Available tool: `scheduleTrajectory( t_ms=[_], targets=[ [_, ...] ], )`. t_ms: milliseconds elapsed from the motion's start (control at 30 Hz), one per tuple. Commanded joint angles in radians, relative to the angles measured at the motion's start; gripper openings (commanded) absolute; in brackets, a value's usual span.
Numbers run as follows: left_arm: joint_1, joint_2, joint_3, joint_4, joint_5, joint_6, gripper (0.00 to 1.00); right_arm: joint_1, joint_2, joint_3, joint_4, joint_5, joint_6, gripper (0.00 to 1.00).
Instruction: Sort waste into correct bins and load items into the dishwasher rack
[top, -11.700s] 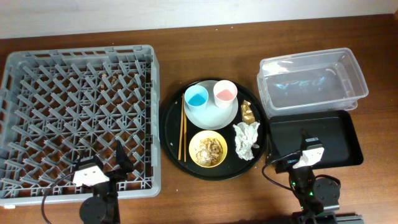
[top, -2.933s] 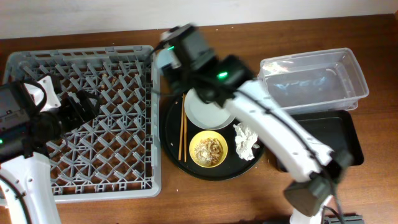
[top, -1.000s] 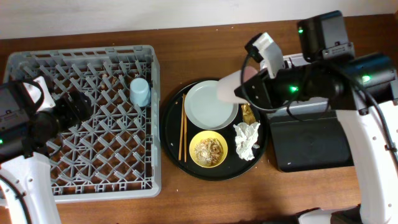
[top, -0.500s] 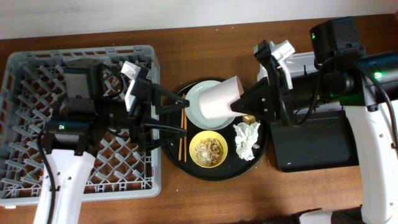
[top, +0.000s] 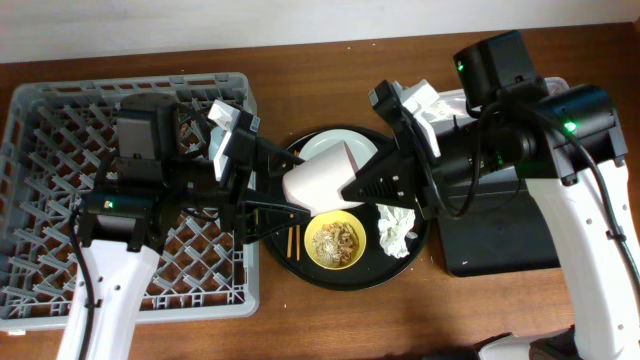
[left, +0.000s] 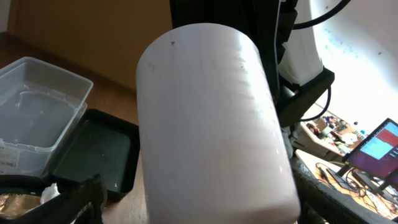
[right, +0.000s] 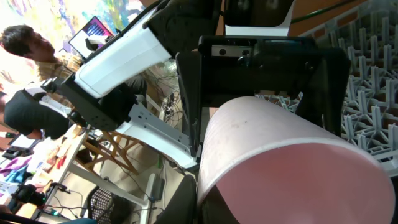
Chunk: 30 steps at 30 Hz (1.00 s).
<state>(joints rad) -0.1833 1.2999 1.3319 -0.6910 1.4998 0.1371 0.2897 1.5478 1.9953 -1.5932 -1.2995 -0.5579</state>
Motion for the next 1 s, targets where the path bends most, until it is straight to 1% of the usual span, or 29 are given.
scheduleTrajectory(
  t_ms=[0, 67, 100, 167, 200, 300, 333, 367, 400, 433, 467, 500, 533, 567, 600, 633, 667, 700, 833, 867, 967],
  targets=[
    [-0.004, -0.008, 0.01, 0.002, 0.004, 0.014, 0.9, 0.013, 0.008, 0.006, 0.004, -0.013, -0.014, 0.04],
    [-0.004, -0.008, 0.01, 0.002, 0.004, 0.014, 0.89, 0.043, 0.011, 0.006, 0.005, 0.007, -0.014, 0.04],
    [-0.004, -0.008, 0.01, 0.002, 0.004, 0.014, 0.85, 0.053, 0.011, 0.006, 0.006, 0.014, -0.014, 0.04],
    [-0.004, -0.008, 0.01, 0.002, 0.005, 0.014, 0.84, 0.057, 0.013, 0.006, 0.042, 0.013, -0.014, 0.04],
    [-0.004, -0.008, 0.01, 0.001, 0.005, 0.014, 0.79, 0.057, 0.013, 0.006, 0.046, 0.014, -0.014, 0.04],
    [-0.004, -0.008, 0.01, 0.001, 0.027, 0.014, 0.72, 0.057, 0.014, 0.006, 0.058, 0.016, -0.014, 0.05],
    [-0.004, -0.008, 0.01, 0.001, 0.031, 0.014, 0.67, 0.057, 0.014, 0.006, 0.058, 0.026, -0.014, 0.05],
    [-0.004, -0.008, 0.01, 0.001, 0.031, 0.014, 0.57, 0.057, 0.015, 0.006, 0.058, 0.032, -0.014, 0.06],
    [-0.004, -0.008, 0.01, 0.001, 0.031, 0.014, 0.5, 0.057, 0.015, 0.006, 0.058, 0.032, -0.014, 0.11],
    [-0.004, -0.008, 0.01, 0.002, 0.03, 0.014, 0.42, 0.057, 0.015, 0.006, 0.059, 0.032, -0.014, 0.28],
    [-0.004, -0.008, 0.01, 0.002, 0.03, 0.014, 0.26, 0.057, 0.015, 0.006, 0.066, 0.032, -0.014, 0.37],
    [-0.004, -0.008, 0.01, 0.001, 0.03, 0.014, 0.21, 0.057, 0.015, 0.006, 0.068, 0.031, -0.014, 0.42],
    [-0.004, -0.008, 0.01, 0.001, 0.03, 0.014, 0.19, 0.05, 0.014, 0.007, 0.073, 0.027, -0.008, 0.5],
    [-0.004, -0.008, 0.01, 0.001, 0.031, 0.014, 0.19, 0.009, 0.011, 0.015, 0.076, 0.025, -0.006, 0.51],
    [-0.004, -0.008, 0.01, 0.001, 0.03, 0.014, 0.19, -0.056, 0.011, 0.018, 0.082, 0.025, -0.006, 0.49],
    [-0.003, -0.008, 0.01, 0.001, 0.03, 0.014, 0.19, -0.121, 0.013, 0.017, 0.079, 0.033, -0.006, 0.31],
    [-0.004, -0.008, 0.01, 0.001, 0.03, 0.014, 0.19, -0.156, 0.015, 0.016, 0.068, 0.04, -0.007, 0.18],
    [-0.004, -0.008, 0.01, 0.002, 0.03, 0.014, 0.19, -0.167, 0.015, 0.002, 0.059, 0.043, -0.007, 0.11],
    [-0.003, -0.008, 0.01, 0.002, 0.03, 0.014, 0.18, -0.05, 0.016, -0.086, 0.03, 0.128, -0.007, 0.09],
    [-0.003, -0.008, 0.01, 0.003, 0.029, 0.014, 0.18, -0.018, 0.016, -0.138, 0.009, 0.146, -0.007, 0.09],
    [-0.002, -0.008, 0.01, 0.007, 0.022, 0.014, 0.17, -0.01, 0.016, -0.22, -0.005, 0.146, -0.007, 0.09]
  ],
)
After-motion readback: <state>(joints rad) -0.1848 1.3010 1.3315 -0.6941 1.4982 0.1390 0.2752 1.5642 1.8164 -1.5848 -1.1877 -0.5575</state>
